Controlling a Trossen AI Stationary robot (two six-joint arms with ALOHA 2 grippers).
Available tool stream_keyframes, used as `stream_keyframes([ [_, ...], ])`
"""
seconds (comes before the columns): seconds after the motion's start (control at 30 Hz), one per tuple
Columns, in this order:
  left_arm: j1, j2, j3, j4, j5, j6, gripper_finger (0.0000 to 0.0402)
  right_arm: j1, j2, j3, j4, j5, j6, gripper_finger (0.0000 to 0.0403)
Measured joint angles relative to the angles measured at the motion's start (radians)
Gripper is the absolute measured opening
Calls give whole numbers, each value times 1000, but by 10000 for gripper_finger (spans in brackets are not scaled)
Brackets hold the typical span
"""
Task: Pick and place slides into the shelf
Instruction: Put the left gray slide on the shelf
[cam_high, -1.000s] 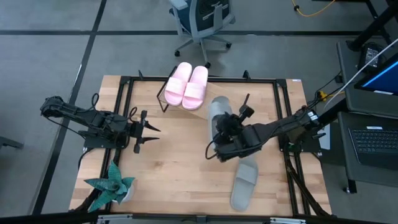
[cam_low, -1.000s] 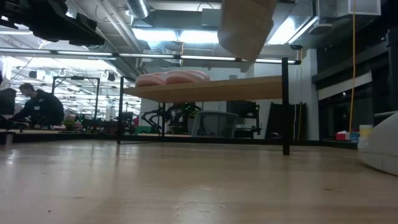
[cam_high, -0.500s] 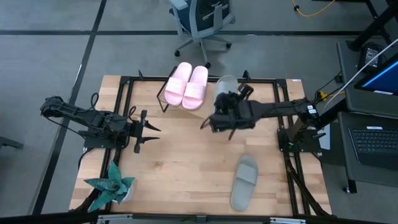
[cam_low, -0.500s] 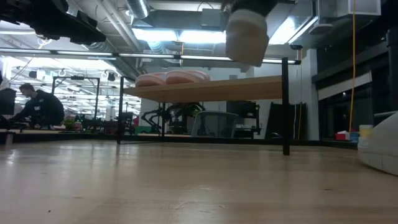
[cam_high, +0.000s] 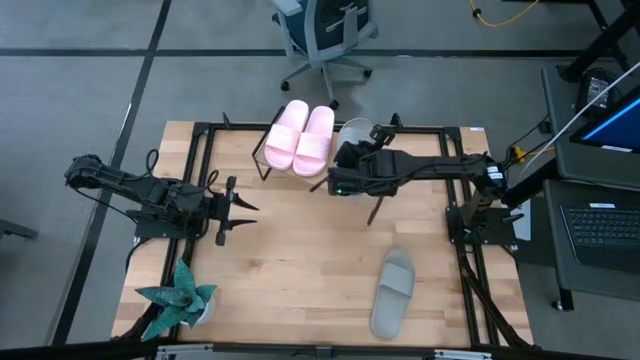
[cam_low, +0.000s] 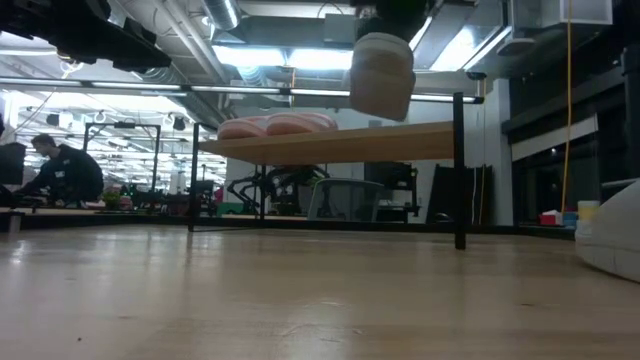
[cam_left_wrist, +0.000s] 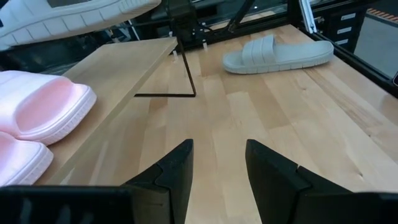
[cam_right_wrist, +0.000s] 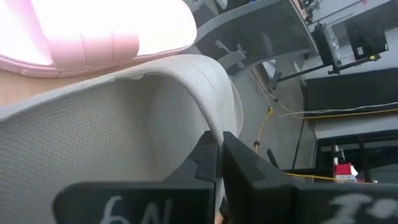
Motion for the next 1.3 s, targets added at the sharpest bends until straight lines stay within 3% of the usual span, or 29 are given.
stream_keyframes([
  [0.6,0,0,0,1,0,0,139,-87,0,0,-1,-59,-1,10],
  [1.3,0,0,0,1,0,0,139,-89,19,0,34,-100,-5,10],
])
